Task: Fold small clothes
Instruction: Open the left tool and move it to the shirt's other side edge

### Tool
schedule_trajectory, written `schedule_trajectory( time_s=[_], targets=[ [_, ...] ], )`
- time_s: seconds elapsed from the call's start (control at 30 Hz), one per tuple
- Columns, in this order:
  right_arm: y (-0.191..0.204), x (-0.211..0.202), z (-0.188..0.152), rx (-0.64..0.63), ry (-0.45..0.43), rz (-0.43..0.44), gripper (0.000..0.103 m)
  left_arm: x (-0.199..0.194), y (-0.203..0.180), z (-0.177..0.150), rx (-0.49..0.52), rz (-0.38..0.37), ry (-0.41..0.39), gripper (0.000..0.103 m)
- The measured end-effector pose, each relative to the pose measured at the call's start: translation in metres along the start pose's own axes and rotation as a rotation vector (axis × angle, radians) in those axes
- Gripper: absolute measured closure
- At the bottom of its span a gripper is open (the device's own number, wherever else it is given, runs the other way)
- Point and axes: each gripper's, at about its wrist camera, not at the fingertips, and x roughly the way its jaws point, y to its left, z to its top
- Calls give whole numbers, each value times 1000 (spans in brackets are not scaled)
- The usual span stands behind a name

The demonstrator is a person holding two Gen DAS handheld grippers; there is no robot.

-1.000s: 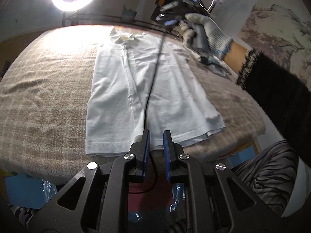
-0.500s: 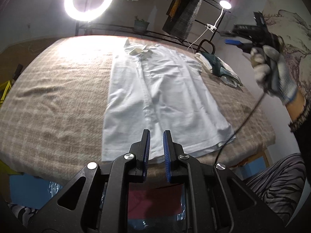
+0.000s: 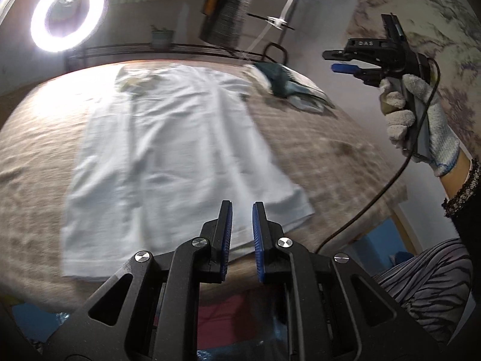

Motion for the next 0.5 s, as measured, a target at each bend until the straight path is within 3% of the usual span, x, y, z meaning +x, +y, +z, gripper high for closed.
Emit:
schedule_trajectory(
  time_s=[0.3, 0.37, 0.4, 0.5],
  targets=[
    [-65, -11, -7, 114, 0, -14, 69, 73, -77, -3, 156, -120, 139, 89],
    [-74, -9, -9, 135, 5, -5, 69, 87, -87, -5, 178, -100, 169, 54],
    [-78, -7, -9, 145, 10, 1, 69, 91, -90, -6, 182, -90, 169, 49],
    [-85, 2, -10, 167, 28, 21, 69, 102, -96, -8, 203, -39, 166, 48]
  ],
)
